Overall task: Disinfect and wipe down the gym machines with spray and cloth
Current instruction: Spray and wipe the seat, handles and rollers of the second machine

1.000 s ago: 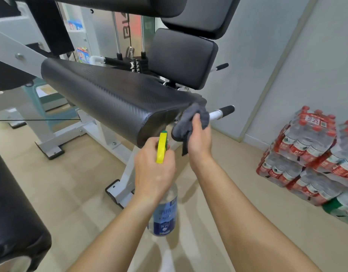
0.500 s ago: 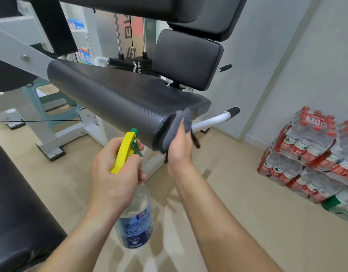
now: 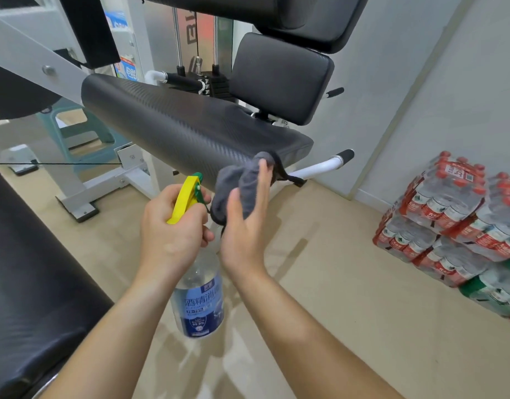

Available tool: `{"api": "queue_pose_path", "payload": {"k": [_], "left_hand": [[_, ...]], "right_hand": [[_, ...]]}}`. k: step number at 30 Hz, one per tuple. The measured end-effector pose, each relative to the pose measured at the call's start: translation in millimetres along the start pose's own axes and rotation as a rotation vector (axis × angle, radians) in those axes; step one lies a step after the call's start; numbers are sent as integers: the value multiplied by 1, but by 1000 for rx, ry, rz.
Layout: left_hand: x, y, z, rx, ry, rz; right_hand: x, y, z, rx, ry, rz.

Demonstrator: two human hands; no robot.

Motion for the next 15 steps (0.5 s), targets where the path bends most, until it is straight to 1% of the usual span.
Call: {"api": "queue_pose_path", "payload": {"k": [2,4,6,7,9,10,11,13,15], "left_hand": [[-4,-3,-1,-9,-11,-9],[-6,-7,-2,-10,-28,-24],[-8,-14,-5,-5,-48,-30],[-9,-17,-6,-4,-57,-27],[-10,-24,-8,-7,-73,-7],[-10,-27,-8,-12,-76,6],[-9,-29,-7,-9,-77,16],[-9,-33,-4,31,-83,33],[-11,-37,1,65,-114,34]], "right_hand": [[-2,6,-6,218,-163,-111],[-23,6,-13,437,-284,-103],[-52,4,-21,617,-328,-87],[-66,6,-28,725,-342,-120],[-89,19,-35,995,-368,-249],[-93,29,-41,1113,-438,-318],[-93,39,-47,1195,-556,-372],[-82,55,-45,1281,-825,-498],[-57,51,-30,1290,-1051,-599]]}}
Point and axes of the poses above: each hand's wrist, its own x-axis away from the middle knuckle, its own y-axis out of the palm, z = x × y, the point moved 6 cm from there along -x, towards the middle knuckle, and after that the axes turned 5 degrees about -y, right-handed, at the moved point
